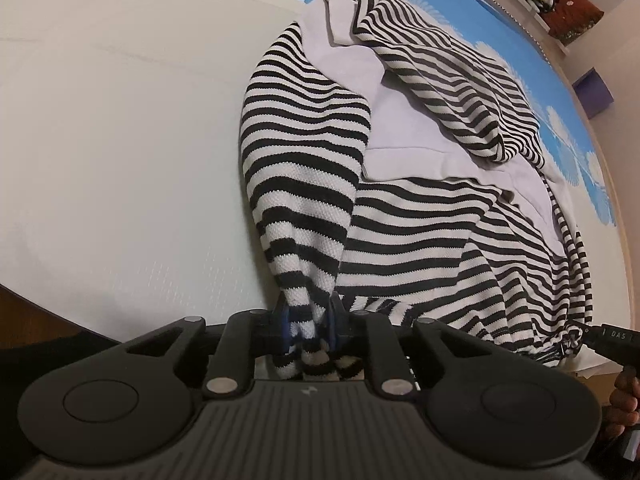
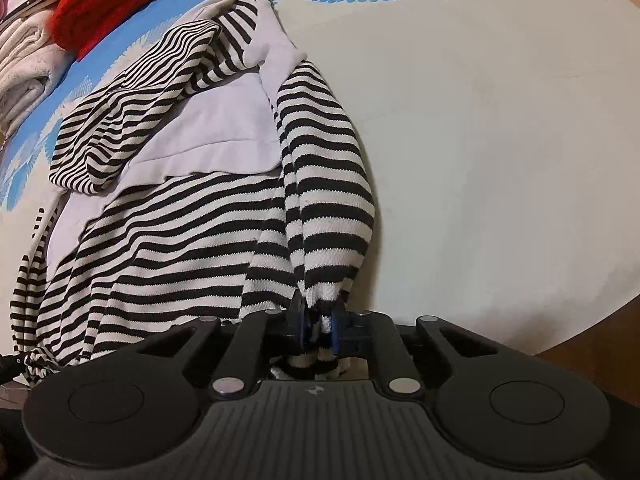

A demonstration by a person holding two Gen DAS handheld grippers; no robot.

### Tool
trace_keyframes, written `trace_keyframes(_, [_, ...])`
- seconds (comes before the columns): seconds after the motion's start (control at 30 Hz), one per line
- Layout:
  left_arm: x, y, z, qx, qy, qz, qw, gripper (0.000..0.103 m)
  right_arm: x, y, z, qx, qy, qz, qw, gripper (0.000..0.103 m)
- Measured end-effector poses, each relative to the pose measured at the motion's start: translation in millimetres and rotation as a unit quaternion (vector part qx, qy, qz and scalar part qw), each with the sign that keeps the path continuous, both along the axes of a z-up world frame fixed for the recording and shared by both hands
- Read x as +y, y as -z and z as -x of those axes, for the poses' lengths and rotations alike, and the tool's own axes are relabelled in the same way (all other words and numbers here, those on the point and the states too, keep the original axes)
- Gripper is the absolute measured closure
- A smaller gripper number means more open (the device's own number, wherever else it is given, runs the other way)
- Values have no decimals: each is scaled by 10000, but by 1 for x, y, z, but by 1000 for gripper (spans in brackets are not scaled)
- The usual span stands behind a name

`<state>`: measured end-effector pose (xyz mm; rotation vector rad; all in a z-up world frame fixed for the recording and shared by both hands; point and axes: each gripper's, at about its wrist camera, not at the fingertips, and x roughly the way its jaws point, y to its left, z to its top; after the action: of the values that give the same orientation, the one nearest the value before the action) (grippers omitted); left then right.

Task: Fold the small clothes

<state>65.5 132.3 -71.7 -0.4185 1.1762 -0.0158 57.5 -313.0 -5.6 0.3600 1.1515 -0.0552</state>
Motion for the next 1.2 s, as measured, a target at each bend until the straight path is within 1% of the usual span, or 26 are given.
trace_keyframes(0.67, [-3,0,1,-32,21,-70,10000,86,2,0,0,0,-28,27,10000,90])
trace_keyframes(0.87, [-4,0,2,-43,24,-86,10000,86,1,0,-1,-2,-20,35,10000,92])
trace_keyframes(0.93, [-5,0,2,-56,40,-101,9999,87,1,0,0,-5,-38,48,10000,93])
trace_keyframes(0.97, [-6,-1,3,-76,47,-116,9999,91,2,0,0,-17,-49,52,10000,94])
trace_keyframes(1.0, [-7,-2,3,-111,50,-146,9998,94,2,-1,0,-36,-63,61,10000,96])
trace_keyframes(1.07, [-9,-9,4,-235,112,-232,9994,95,2,-5,1,-119,-74,66,9999,97])
trace_keyframes(1.17, [-21,-36,6,-634,462,-553,9954,96,-2,-24,4,-381,27,-46,9993,98])
trace_keyframes(1.2, [-22,-48,7,-807,511,-552,9939,96,-4,-35,6,-536,63,-102,9985,98])
